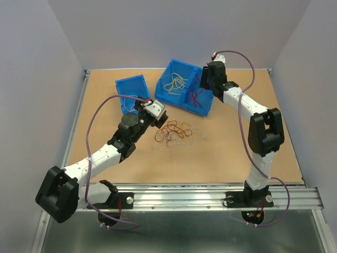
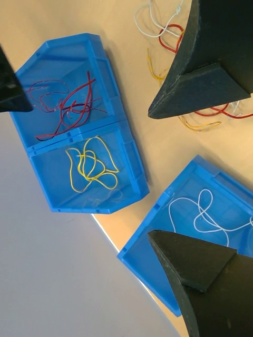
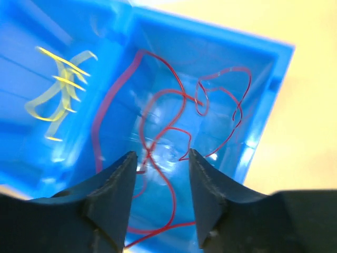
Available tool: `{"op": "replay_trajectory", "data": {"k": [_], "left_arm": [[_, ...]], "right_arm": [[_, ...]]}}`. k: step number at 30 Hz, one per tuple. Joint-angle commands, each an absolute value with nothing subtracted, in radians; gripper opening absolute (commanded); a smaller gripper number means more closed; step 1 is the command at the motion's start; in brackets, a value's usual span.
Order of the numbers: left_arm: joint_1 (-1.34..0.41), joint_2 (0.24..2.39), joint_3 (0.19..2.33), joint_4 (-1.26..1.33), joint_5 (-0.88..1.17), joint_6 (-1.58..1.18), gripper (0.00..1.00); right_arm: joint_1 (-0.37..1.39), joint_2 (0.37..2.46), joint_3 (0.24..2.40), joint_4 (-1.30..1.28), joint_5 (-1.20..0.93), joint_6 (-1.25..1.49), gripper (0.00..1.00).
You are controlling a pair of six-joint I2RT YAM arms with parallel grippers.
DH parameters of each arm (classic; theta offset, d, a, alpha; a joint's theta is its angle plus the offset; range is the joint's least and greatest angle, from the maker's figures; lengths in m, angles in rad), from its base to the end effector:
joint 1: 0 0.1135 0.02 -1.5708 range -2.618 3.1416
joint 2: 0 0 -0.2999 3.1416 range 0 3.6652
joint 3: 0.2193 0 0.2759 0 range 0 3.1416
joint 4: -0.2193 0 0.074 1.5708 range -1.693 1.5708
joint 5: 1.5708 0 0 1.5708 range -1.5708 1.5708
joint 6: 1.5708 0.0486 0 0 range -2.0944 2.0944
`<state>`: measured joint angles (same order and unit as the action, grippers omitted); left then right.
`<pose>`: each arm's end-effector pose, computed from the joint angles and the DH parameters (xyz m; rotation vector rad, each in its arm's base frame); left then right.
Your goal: Untangle the cables
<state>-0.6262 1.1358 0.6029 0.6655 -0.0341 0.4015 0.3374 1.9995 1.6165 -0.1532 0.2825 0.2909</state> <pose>0.2259 -0.1613 0.3166 0.6834 1.2678 -0.1600 0.4957 0.1596 0.2796 0.1198 2.0812 0.0843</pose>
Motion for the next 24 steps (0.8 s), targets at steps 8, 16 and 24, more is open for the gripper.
{"op": "replay_trajectory", "data": {"k": [8,16,24], "left_arm": [[-0.624,1.225,0.732,0.517,0.167,0.477,0.99],[-0.626,1.272,0.781,0.401,0.265,0.534,0.98],[-0.660,1.339,0.821,0.200,0.388,0.686,0.92]], "right_arm": [[0.454,1.605,1.316,-0.106,0.230,0.255,0.72],[0.488,1.344,0.978,-0.032,0.176,0.324,0.63],[0.488,1.080,0.678,0.067,0.143,0.417,0.61]]}}
